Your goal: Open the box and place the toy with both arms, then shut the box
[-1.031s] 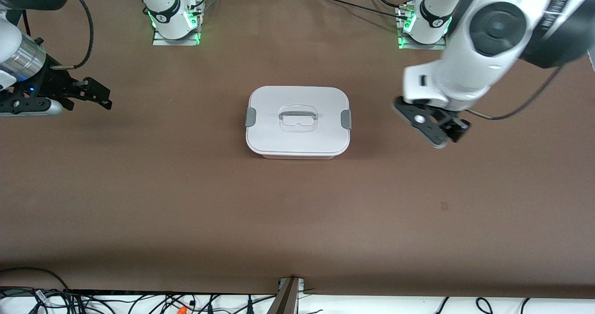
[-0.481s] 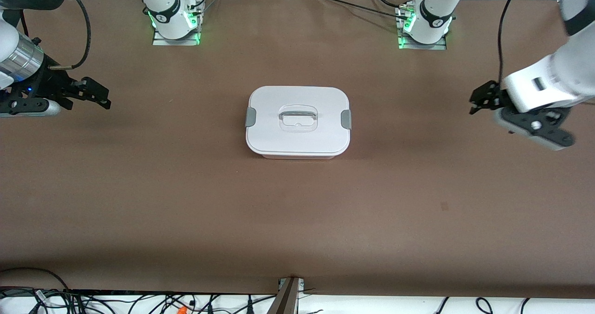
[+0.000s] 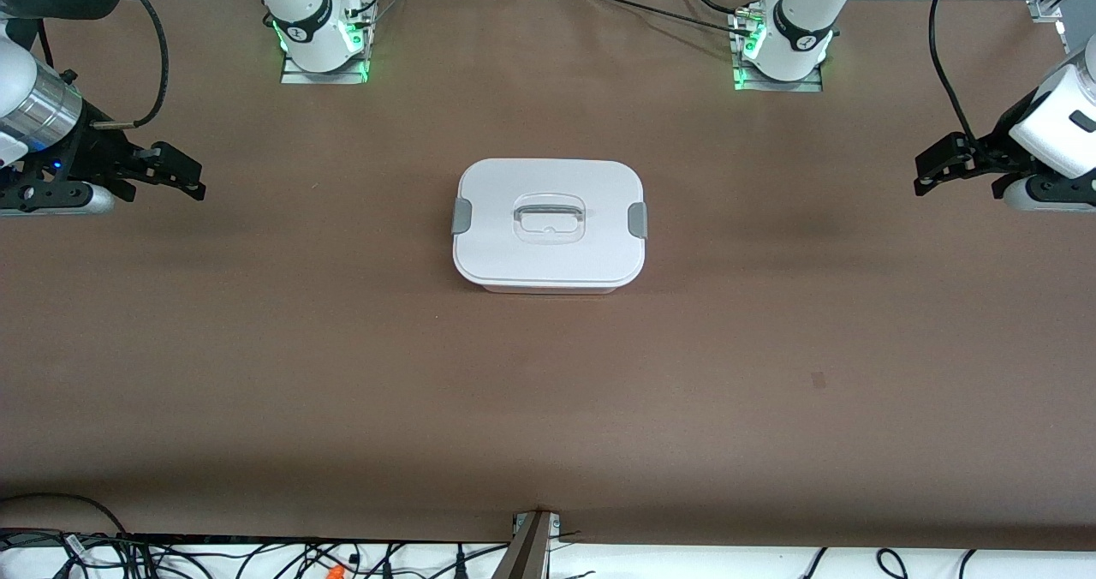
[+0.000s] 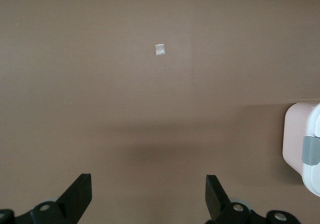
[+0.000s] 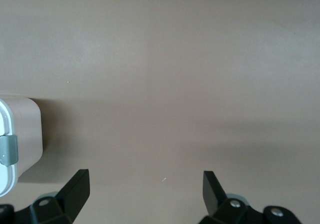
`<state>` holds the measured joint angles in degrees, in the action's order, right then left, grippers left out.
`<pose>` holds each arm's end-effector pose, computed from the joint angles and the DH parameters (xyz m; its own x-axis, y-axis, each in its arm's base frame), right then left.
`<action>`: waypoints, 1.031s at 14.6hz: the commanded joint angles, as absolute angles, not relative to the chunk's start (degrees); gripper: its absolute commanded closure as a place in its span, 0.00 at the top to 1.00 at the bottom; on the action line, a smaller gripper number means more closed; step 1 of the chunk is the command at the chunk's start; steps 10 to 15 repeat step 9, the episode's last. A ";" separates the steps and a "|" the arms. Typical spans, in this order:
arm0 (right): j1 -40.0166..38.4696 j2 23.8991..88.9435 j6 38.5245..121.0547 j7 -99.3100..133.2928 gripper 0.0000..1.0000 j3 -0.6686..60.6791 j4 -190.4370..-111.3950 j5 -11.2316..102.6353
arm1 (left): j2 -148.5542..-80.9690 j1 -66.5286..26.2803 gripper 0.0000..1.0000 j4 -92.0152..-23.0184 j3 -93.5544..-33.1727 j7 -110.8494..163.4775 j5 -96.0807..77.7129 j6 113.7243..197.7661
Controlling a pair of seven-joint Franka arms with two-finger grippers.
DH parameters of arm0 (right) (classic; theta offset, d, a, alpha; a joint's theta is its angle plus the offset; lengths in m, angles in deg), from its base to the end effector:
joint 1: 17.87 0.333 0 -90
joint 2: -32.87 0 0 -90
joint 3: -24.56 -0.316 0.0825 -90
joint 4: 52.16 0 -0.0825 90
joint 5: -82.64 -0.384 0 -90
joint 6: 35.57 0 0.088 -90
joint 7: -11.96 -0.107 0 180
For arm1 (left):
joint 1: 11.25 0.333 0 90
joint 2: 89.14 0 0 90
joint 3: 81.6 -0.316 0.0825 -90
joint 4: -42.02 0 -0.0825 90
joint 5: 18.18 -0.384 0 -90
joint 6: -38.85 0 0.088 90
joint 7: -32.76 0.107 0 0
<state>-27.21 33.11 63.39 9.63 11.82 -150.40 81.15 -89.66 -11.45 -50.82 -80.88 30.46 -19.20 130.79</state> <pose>0.5635 0.0357 0.5675 0.9999 0.0146 0.0073 0.0148 -0.9995 -0.0270 0.5588 -0.0071 0.5990 0.9994 0.0235 -0.0241 0.0230 -0.9996 -0.0186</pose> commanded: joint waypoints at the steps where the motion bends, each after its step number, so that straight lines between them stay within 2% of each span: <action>1: -26.84 33.05 62.34 9.06 1.00 12.16 -149.72 81.05 | -87.21 -12.74 1.00 -54.22 -83.27 28.73 -18.17 133.06; 15: -26.84 33.22 62.34 9.50 1.00 12.16 -149.80 81.14 | -87.29 -12.66 1.00 -54.48 -83.27 26.96 -18.18 132.98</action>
